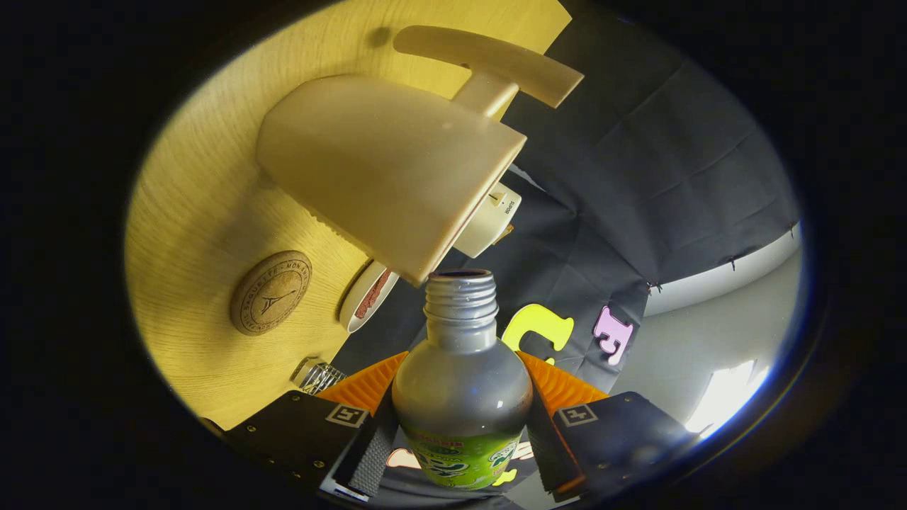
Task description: Take the bottle from table, then pour the juice into the cup, finally place the bottle on the coaster
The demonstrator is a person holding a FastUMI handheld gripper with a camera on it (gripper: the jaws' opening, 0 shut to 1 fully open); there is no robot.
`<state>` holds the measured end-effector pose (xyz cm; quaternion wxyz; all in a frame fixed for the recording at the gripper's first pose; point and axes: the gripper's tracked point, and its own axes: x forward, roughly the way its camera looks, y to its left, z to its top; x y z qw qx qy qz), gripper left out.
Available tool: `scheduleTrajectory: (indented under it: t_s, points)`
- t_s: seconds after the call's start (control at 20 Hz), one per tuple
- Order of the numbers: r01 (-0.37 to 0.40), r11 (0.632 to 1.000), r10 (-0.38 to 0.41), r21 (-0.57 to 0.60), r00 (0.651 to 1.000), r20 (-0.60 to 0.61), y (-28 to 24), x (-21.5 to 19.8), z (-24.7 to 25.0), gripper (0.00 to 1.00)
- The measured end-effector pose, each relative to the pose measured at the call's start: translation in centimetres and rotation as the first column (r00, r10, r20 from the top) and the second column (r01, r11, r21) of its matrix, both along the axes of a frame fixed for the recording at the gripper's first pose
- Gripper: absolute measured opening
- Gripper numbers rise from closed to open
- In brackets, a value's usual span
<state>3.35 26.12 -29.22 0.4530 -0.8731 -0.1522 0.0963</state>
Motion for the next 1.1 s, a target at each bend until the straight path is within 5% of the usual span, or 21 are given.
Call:
scheduleTrajectory:
  t_s: [0.7, 1.1]
  points:
    - [0.019, 0.992, -0.016, 0.123, 0.999, -0.03, -1.2, 0.3, -0.7, 0.82]
    - [0.086, 0.939, -0.059, 0.332, 0.994, -0.092, -2.5, 1.2, 0.2, 0.81]
